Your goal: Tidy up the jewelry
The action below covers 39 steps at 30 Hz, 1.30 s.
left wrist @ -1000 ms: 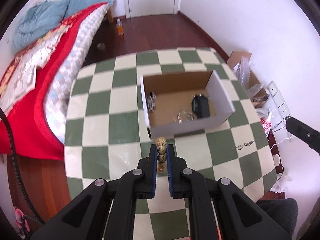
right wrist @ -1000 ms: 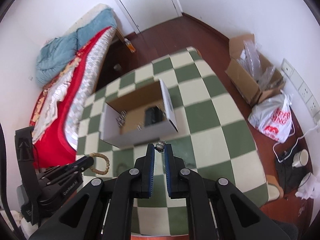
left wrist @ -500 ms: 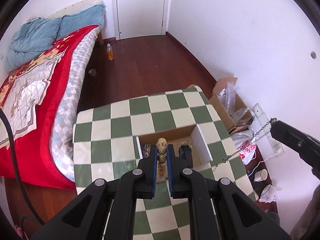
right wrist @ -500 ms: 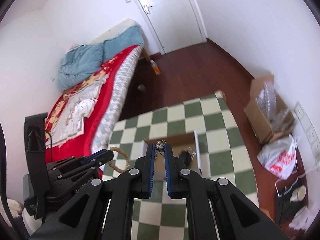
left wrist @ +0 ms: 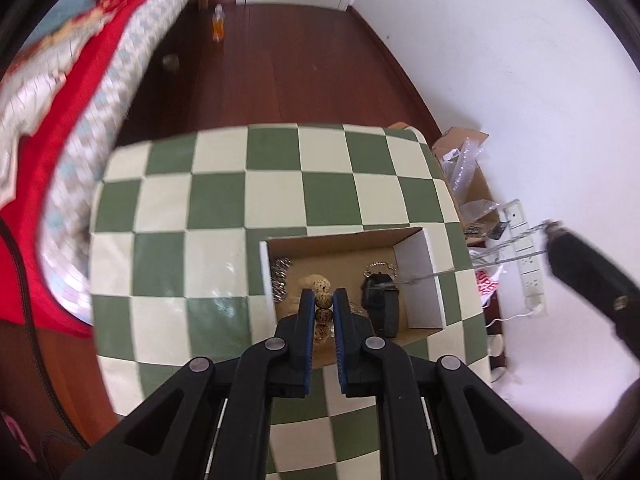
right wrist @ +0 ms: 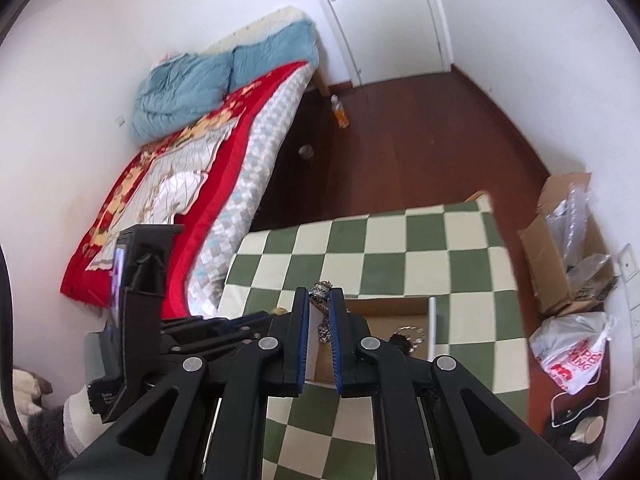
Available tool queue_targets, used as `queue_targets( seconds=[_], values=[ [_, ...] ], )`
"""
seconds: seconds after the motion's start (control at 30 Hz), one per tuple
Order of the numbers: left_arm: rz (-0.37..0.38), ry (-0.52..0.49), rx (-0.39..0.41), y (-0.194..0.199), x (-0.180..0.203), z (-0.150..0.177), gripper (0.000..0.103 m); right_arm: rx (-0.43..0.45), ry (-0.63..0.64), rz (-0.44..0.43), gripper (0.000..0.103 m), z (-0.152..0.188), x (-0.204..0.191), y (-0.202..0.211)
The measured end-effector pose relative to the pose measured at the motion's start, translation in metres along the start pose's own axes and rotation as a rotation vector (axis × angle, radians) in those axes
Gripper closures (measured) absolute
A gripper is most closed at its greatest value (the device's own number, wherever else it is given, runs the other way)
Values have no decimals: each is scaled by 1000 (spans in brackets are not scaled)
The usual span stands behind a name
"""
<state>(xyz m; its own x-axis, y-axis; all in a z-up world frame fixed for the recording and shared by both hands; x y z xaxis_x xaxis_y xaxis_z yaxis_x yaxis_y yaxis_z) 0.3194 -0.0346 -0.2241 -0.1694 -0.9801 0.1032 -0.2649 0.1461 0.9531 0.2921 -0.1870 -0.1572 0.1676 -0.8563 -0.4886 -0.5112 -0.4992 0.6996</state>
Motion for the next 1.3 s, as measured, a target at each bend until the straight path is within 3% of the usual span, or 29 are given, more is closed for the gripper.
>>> queue_targets(
  seconds=[0.4, 0.63, 0.73, 0.77, 0.83, 0.87, 0.9, 0.93, 1.0, 1.1, 1.17, 1.23, 1.3],
  values=[
    [39, 19, -146, -72, 4, 1, 96, -137, -100, 0, 93, 0, 58, -94],
    [54, 94, -139, -72, -3, -3, 92, -242, -181, -16, 93, 7, 93, -134],
    [39, 117, -137, -69, -6, -6, 77, -274, -224, -31, 92, 12, 104, -144],
    [29, 116, -131, -68, -7, -8, 61, -279, -232, -27, 92, 13, 105, -146],
    [9, 126, -105, -62, -9, -10, 42, -284, -255, -11, 91, 16, 112, -147],
    [-4, 133, -90, -59, -11, -10, 39, -283, -262, -1, 91, 16, 114, -146],
    [-18, 137, -76, -54, -12, -11, 38, -279, -266, 10, 83, 17, 116, -144],
    [-30, 138, -62, -52, -13, -12, 35, -275, -264, 25, 69, 16, 117, -141],
    [-74, 134, -26, -44, -15, -13, 31, -263, -254, 53, 53, 16, 117, -134],
    [-197, 118, 59, -27, -19, -13, 17, -250, -232, 113, 46, 14, 115, -122],
    [-287, 106, 107, -16, -22, -11, 7, -255, -195, 196, 30, 15, 112, -113],
    [-351, 97, 139, -11, -25, -8, 0, -259, -134, 273, 7, 18, 106, -106],
    [-409, 80, 160, -7, -27, -1, 0, -282, -81, 359, 2, 26, 101, -102]
  ],
)
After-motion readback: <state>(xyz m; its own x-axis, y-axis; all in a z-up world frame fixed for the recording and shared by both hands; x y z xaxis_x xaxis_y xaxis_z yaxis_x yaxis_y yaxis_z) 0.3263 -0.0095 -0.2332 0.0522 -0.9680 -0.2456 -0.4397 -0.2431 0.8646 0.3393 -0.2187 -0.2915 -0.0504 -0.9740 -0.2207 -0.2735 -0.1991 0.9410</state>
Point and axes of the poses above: each gripper's, at about its wrist camera, not at the fingertips, and y roughly against the way its jaws point, x to its right, z to its underside, the point moved 2 cm from there along -y, roughly the way its jaws point, and after that the axes turned 11 degrees about -z, right-handed, at the moved point
